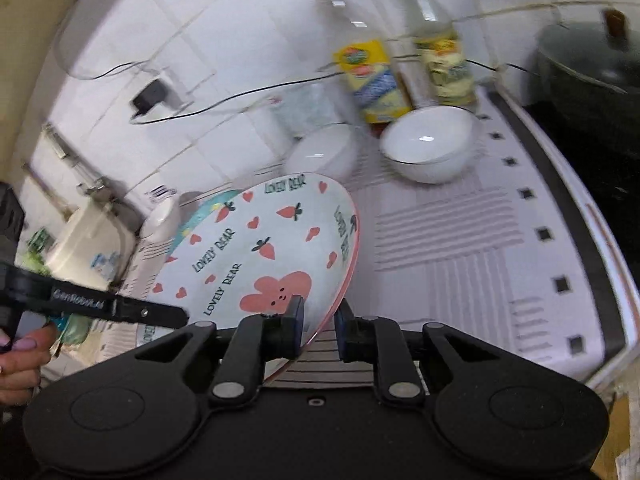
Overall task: Organize plates and bowls
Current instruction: 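Carry the bunny plate onto the egg plate stack and open right tool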
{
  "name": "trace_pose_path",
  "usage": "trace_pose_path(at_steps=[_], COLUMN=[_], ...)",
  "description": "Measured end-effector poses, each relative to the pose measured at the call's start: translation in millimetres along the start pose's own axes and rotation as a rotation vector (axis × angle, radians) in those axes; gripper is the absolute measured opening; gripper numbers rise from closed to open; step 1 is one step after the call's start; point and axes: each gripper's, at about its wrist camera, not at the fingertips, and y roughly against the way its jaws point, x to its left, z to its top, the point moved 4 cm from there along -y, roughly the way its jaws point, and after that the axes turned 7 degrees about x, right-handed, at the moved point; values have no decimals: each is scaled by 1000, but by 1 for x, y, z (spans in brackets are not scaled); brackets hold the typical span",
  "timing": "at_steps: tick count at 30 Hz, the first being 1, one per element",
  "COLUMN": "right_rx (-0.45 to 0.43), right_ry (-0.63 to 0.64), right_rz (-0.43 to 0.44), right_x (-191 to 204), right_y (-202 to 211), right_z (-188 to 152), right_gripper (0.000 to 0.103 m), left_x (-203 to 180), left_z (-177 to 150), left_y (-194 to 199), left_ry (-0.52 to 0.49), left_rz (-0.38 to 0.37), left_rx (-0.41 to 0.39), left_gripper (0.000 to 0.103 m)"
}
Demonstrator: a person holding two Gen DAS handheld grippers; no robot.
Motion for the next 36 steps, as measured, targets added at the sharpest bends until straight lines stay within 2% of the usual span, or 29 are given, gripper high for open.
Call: trace_pose_path(at_steps=[7,12,17,26,36], right_rx=[7,2,36,84,166], right_ry=[85,108,119,171,125], right_rz=[51,102,126,141,121], right_x=[43,71,85,120,132], right_y=[-19,-36,-57,-108,-176], right_z=[18,34,54,84,92], right_gripper=[22,22,22,22,22], left_x=[41,70,96,160,219], left_z=[7,14,24,44,66], left_y=[31,46,52,37,-2], left_ry=[52,84,108,230,276], left_rz=[32,51,51,-5,-46], left_rx=[-58,-58,-67,-27,70], left_gripper=[25,27,27,27,27])
